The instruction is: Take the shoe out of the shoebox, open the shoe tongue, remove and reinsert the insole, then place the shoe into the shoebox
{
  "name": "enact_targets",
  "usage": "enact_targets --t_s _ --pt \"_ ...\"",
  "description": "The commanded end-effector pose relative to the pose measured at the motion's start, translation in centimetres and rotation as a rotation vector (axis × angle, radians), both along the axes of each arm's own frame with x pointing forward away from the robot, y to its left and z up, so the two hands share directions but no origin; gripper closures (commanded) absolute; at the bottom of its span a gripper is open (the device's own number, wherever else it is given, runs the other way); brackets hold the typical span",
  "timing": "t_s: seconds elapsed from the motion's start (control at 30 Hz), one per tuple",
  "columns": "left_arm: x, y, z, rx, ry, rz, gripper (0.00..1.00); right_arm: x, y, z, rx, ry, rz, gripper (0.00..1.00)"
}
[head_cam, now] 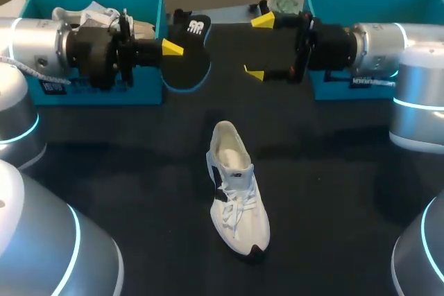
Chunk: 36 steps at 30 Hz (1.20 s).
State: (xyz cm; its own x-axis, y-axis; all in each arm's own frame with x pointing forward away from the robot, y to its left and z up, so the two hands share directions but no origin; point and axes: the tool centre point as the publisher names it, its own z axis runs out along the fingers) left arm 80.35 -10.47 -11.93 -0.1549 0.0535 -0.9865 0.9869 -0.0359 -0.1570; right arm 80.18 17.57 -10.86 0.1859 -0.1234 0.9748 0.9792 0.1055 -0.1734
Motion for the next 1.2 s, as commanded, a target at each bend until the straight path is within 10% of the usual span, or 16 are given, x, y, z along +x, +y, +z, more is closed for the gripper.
enact_targets --t_s 0.03,1.2 --pt "0.5 0.0 -0.2 -0.003 -0.373 -0.085 1.00 0.2 0.2 -0.1 0.001 0.000 0.003 0.00" --pt "2.2 -2.3 -1.2 -0.032 -0.153 0.071 1.00 0.1 3.8 -2.8 -0.068 -0.200 0.070 0.00"
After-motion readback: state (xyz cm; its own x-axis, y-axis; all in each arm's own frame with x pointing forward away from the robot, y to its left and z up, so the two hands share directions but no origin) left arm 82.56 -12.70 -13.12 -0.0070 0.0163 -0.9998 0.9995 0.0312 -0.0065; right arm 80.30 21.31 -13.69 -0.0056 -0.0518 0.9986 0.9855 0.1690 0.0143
